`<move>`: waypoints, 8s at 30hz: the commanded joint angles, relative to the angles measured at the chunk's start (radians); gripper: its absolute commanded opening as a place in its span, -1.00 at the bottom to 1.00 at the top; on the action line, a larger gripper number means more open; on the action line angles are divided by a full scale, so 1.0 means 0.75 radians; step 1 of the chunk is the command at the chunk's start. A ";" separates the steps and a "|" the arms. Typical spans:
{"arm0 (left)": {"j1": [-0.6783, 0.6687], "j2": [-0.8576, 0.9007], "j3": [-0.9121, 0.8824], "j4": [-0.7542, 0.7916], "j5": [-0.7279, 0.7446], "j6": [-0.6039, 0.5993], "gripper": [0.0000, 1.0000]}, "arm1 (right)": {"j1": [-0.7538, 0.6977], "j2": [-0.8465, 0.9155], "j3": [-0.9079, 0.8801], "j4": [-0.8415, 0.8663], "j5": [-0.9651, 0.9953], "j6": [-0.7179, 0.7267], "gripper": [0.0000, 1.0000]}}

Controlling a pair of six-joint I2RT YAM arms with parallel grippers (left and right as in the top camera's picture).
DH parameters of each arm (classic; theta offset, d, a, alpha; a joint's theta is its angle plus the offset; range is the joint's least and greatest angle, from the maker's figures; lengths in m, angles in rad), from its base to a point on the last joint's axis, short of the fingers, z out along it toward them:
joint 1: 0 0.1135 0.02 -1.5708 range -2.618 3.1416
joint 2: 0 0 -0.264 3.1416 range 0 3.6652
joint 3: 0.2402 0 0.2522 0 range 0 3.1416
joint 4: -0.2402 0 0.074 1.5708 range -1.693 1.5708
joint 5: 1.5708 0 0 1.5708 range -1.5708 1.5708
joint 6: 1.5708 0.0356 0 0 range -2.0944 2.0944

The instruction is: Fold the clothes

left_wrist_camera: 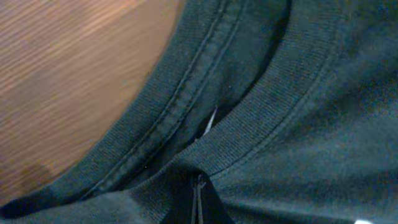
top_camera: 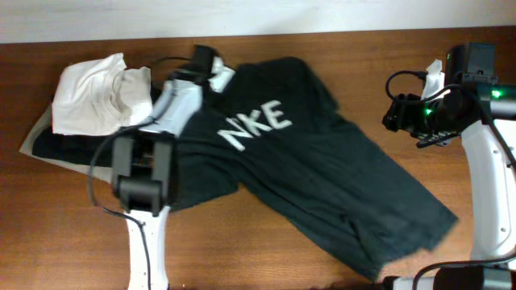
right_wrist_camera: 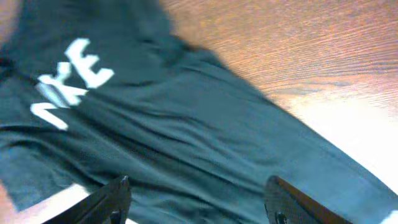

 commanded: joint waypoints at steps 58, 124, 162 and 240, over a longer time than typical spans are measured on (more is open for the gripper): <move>-0.171 0.016 0.314 -0.154 0.250 0.069 -0.38 | -0.320 0.120 0.642 -0.185 -0.534 -0.019 0.00; -0.012 -0.399 1.174 -1.357 -0.046 -0.120 0.06 | -0.592 0.450 0.955 0.007 -0.545 0.056 0.01; 0.067 -0.729 -1.178 -0.302 0.027 -0.404 -0.99 | -0.454 0.198 -0.131 -0.004 -0.087 0.083 0.35; 0.056 -0.941 -0.093 -0.206 0.268 -0.277 -0.24 | -0.347 0.557 -0.581 0.716 0.005 0.002 -0.28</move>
